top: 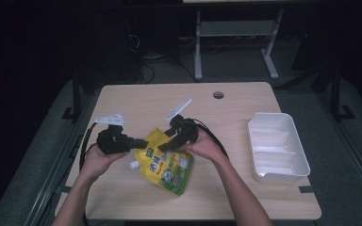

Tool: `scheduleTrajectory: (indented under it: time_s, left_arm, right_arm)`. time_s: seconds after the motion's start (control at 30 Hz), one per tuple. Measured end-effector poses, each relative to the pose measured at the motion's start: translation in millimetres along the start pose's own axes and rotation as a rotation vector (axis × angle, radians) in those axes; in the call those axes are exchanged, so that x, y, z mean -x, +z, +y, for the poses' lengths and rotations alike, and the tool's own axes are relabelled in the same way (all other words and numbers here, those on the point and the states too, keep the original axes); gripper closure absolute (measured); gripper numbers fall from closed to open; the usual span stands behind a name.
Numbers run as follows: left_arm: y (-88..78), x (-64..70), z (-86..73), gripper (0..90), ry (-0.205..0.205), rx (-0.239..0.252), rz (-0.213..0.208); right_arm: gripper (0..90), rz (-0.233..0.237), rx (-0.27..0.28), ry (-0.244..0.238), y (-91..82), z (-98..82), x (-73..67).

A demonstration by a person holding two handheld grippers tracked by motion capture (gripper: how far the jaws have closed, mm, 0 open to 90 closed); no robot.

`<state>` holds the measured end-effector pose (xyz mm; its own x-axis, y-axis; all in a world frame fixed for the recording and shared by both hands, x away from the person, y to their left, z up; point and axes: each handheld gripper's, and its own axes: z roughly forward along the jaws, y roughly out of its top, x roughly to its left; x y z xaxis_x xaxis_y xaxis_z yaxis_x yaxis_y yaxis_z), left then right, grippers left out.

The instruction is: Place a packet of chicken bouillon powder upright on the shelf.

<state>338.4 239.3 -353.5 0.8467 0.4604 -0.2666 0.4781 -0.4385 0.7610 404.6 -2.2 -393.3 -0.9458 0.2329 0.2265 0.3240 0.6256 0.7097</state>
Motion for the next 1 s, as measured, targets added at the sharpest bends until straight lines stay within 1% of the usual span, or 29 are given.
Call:
scheduleTrajectory:
  time_s: [0.03,0.07,0.1,0.13,0.2,0.23,0.27,0.3,0.33,0.37,0.4,0.43,0.47,0.5,0.6,0.67,0.7,0.73,0.77,0.8,0.83,0.87,0.9,0.93,1.0]
  left_arm:
    - [1.8,1.7,2.1,90.0,0.011,-0.006,-0.002]
    - [3.3,3.8,4.0,90.0,0.019,-0.009,-0.004]
    - [4.4,4.9,5.8,90.0,0.028,-0.011,-0.007]
    - [5.1,6.3,7.4,90.0,0.031,-0.014,-0.009]
    - [6.2,8.2,10.0,90.0,0.04,-0.017,-0.011]
    - [6.2,8.8,11.2,90.0,0.041,-0.018,-0.011]
    - [5.9,8.6,11.9,90.0,0.044,-0.017,-0.01]
    - [5.4,8.4,12.2,90.0,0.042,-0.014,-0.009]
    - [4.7,7.9,12.6,90.0,0.039,-0.011,-0.007]
    - [3.8,6.7,13.6,90.0,0.034,-0.007,-0.003]
    - [3.8,6.7,13.6,90.0,0.034,-0.007,-0.003]
    - [3.8,6.6,14.2,90.0,0.035,-0.009,0.006]
    - [4.0,6.3,14.9,90.0,0.037,-0.011,0.014]
    - [4.0,5.9,15.5,90.0,0.034,-0.01,0.017]
    - [4.6,4.4,16.5,90.0,0.03,-0.007,0.022]
    - [5.1,3.0,16.9,89.7,0.029,-0.007,0.016]
    - [4.9,3.0,17.1,88.6,0.027,-0.002,0.025]
    - [4.2,2.9,17.3,84.2,0.026,-0.001,0.041]
    - [3.1,2.4,17.4,79.6,0.021,-0.001,0.036]
    - [1.6,2.2,17.2,75.4,0.015,0.006,0.04]
    - [-0.6,1.6,17.2,68.4,0.008,0.012,0.049]
    - [-3.4,0.6,16.7,63.9,0.003,0.021,0.035]
    - [-6.4,0.2,15.9,61.8,0.006,0.031,0.024]
    - [-9.6,0.5,15.1,59.6,0.009,0.039,0.033]
    - [-15.4,-0.3,12.9,51.6,0.006,0.056,0.043]
  right_arm:
    - [30.9,0.011,0.001,-0.005,-0.9,0.0,-0.4]
    - [40.1,0.061,0.011,-0.013,-3.7,-0.4,-0.2]
    - [40.1,0.061,0.011,-0.013,-3.7,-0.4,-0.2]
    - [43.0,0.084,0.01,-0.019,-6.7,-1.3,-0.6]
    - [44.7,0.087,0.008,-0.022,-8.4,-1.9,-0.6]
    - [48.3,0.088,0.002,-0.022,-10.1,-2.6,-0.3]
    - [54.3,0.089,-0.003,-0.026,-13.0,-3.5,0.1]
    - [64.5,0.087,0.0,-0.034,-17.5,-5.0,-0.4]
    - [64.5,0.087,0.0,-0.034,-17.5,-5.0,-0.4]
    - [71.1,0.085,0.006,-0.042,-22.3,-6.7,-1.0]
    - [71.1,0.085,0.006,-0.042,-22.3,-6.7,-1.0]
    - [75.2,0.081,0.012,-0.045,-24.2,-7.6,-1.5]
    - [83.4,0.086,0.008,-0.046,-25.8,-8.3,-1.6]
    - [88.1,0.101,0.007,-0.051,-27.4,-9.4,-2.0]
    - [89.9,0.087,0.011,-0.062,-31.2,-10.7,-6.1]
    - [90.0,0.084,0.01,-0.057,-35.0,-11.1,-8.1]
    - [90.0,0.081,0.011,-0.063,-36.3,-11.4,-9.0]
    - [90.0,0.072,0.012,-0.066,-38.2,-12.0,-10.4]
    - [90.0,0.065,0.013,-0.064,-40.2,-12.8,-11.3]
    - [90.0,0.063,0.015,-0.061,-42.7,-14.2,-11.6]
    - [90.0,0.062,0.025,-0.053,-45.1,-16.1,-11.4]
    - [90.0,0.06,0.033,-0.046,-47.5,-18.2,-10.6]
    - [90.0,0.056,0.043,-0.033,-49.7,-20.4,-10.0]
    - [90.0,0.049,0.053,-0.026,-51.8,-22.8,-9.4]
    - [90.0,0.04,0.07,-0.001,-55.9,-28.9,-7.6]
